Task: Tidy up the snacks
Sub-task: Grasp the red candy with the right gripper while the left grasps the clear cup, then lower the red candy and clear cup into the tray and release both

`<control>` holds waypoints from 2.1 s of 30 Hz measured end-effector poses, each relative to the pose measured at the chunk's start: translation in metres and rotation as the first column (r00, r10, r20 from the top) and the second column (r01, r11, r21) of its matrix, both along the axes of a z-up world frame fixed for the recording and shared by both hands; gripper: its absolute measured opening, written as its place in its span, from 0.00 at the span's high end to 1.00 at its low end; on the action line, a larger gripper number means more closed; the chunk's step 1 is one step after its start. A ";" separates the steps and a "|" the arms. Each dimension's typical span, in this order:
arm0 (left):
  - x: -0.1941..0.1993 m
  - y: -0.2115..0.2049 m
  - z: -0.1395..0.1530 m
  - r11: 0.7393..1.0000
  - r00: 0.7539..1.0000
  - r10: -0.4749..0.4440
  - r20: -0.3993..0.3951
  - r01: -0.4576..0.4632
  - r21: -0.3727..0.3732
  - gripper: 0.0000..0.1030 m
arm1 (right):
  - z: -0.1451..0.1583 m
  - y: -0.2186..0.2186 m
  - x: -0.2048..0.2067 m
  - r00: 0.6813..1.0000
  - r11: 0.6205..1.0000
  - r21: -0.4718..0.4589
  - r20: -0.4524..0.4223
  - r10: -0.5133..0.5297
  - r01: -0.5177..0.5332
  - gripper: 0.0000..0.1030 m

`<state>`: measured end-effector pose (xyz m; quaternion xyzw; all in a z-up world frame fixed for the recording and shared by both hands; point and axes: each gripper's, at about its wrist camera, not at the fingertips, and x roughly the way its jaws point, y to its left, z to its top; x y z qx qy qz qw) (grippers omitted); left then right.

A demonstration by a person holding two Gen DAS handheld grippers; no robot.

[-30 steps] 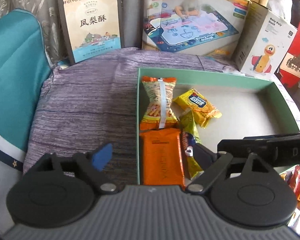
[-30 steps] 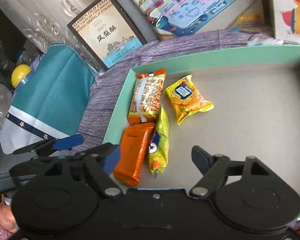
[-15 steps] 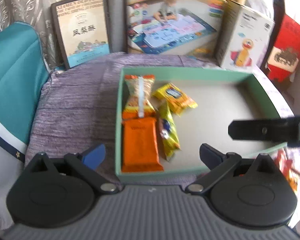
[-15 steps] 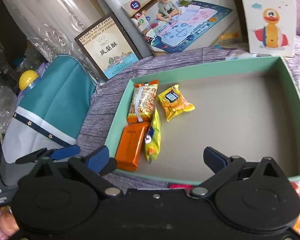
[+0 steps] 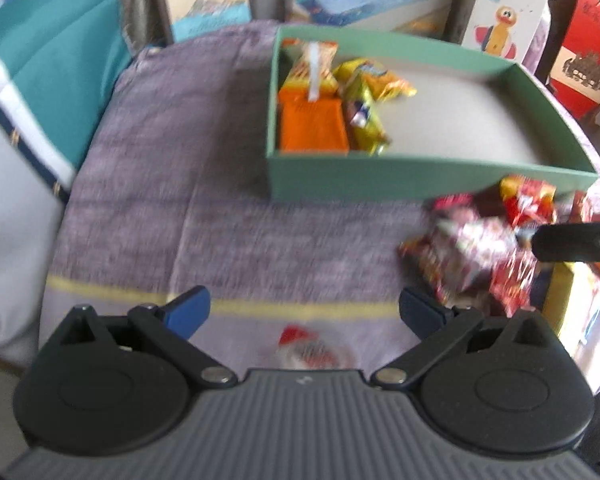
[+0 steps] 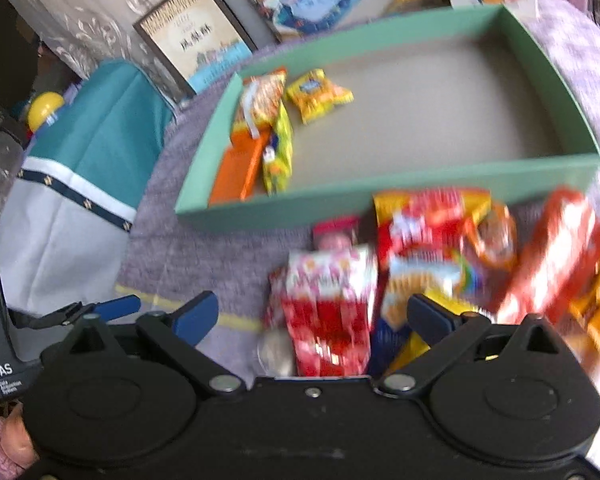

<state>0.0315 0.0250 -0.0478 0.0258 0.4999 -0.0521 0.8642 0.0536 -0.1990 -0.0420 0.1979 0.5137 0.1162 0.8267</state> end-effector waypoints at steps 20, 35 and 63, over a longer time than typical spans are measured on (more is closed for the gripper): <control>-0.018 0.019 -0.034 0.994 0.997 0.068 -0.021 -0.069 -0.087 0.21 | -0.033 0.029 -0.021 0.997 0.998 -0.056 -0.076 0.021 -0.026 0.53; -0.017 0.021 -0.022 0.993 0.999 0.043 0.010 -0.042 -0.113 0.59 | -0.020 0.030 -0.022 0.998 0.998 -0.030 -0.043 0.045 -0.047 0.63; 0.129 -0.083 0.025 0.980 0.985 -0.154 0.080 0.163 -0.115 0.59 | 0.009 -0.015 0.121 0.993 0.993 0.011 0.022 -0.120 0.119 0.63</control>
